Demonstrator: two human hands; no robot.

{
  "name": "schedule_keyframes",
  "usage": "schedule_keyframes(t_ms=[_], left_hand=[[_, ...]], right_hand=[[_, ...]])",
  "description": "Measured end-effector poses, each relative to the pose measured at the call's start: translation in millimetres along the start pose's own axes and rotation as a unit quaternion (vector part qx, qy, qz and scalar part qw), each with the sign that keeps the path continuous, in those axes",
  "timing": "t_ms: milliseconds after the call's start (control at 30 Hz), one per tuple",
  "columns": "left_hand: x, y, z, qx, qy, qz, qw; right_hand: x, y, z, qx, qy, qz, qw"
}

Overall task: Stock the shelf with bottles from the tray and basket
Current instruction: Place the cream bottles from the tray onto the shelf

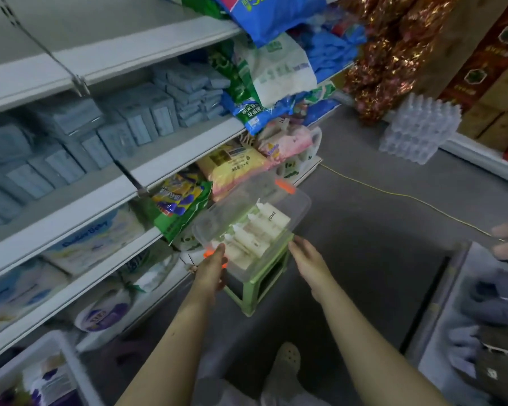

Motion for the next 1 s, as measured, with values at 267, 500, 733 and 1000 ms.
schedule_keyframes(t_ms=[267, 500, 733, 1000], left_hand=[[0.2, -25.3, 25.3, 0.097, 0.084, -0.011, 0.992], [4.4, -65.6, 19.0, 0.137, 0.147, -0.061, 0.978], [5.0, -122.0, 10.4, 0.154, 0.179, -0.104, 0.966], [-32.4, -185.7, 23.2, 0.21, 0.236, -0.234, 0.92]], right_hand=[[-34.1, -73.9, 13.5, -0.077, 0.058, 0.017, 0.995], [-34.1, -118.1, 39.4, -0.129, 0.109, 0.02, 0.986], [-36.9, -180.6, 53.1, -0.109, 0.164, 0.072, 0.978], [-6.3, -242.9, 82.9, -0.099, 0.222, 0.09, 0.966]])
Point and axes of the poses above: each hand's wrist, its own y-axis away from the middle knuckle, its own z-axis out of the palm, x = y × z, the point moved 1 cm from there along -y, towards the middle knuckle, and after that the axes turned 7 degrees about -y, right-handed, at the moved point
